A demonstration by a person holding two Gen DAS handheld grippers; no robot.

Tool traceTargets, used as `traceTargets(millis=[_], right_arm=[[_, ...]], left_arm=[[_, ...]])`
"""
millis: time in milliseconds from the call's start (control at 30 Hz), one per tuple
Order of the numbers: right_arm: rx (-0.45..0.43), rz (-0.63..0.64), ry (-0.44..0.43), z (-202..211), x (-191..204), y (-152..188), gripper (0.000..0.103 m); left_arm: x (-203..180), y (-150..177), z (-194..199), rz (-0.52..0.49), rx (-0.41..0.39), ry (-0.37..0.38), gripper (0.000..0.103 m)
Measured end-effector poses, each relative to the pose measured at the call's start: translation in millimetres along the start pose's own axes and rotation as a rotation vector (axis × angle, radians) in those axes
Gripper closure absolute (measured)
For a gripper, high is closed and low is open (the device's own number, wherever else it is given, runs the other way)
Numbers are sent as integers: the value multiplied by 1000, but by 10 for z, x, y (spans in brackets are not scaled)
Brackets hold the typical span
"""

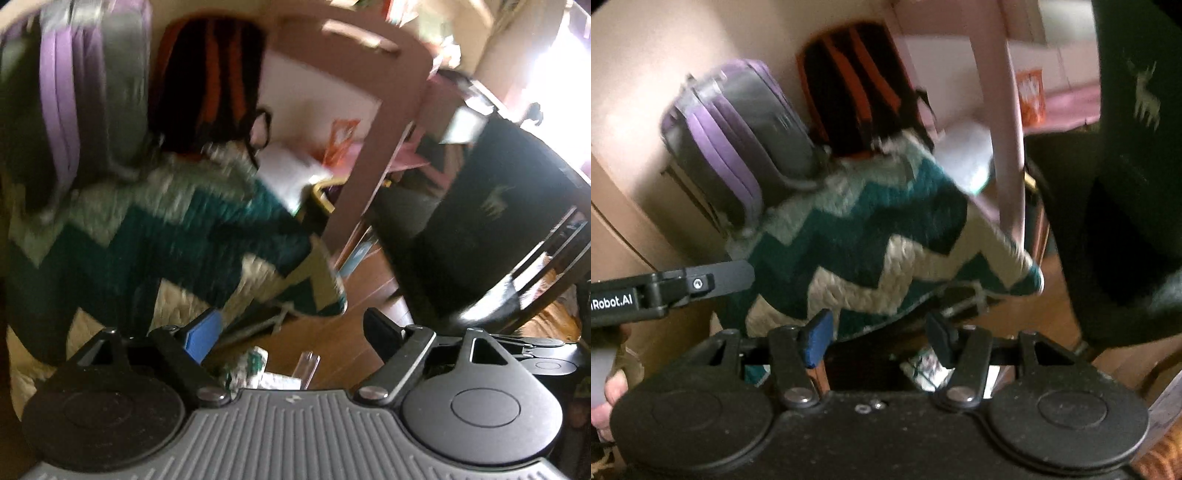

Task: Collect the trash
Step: 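Move both open grippers back down toward the trash pile, then grasp the clear plastic tray with the right gripper while the left grasps the Christmas-print bag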

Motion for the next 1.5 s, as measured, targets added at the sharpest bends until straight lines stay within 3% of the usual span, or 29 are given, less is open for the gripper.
traceTargets(millis=[200, 467, 967, 1500], right_arm=[[116, -121, 51, -615, -230, 382, 48], [248, -229, 214, -1493, -777, 797, 48], [485, -287, 458, -2770, -1790, 1688, 48], [602, -399, 519, -3692, -2479, 2416, 48]], left_arm=[[349, 515, -628, 22, 87, -46, 11], [713, 1221, -1487, 2, 249, -86, 11], [757, 2441, -2753, -105, 529, -99, 11], [994, 3369, -3708, -157, 657, -126, 11]])
Point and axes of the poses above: each gripper's, at about its wrist camera, not at the fingertips, and z roughly against the way its jaws point, x to its left, y to its underside, the point moved 8 cm from there along -z, roughly the way its jaws point, and after that the axes turned 14 degrees about -x, right-handed, at the moved point
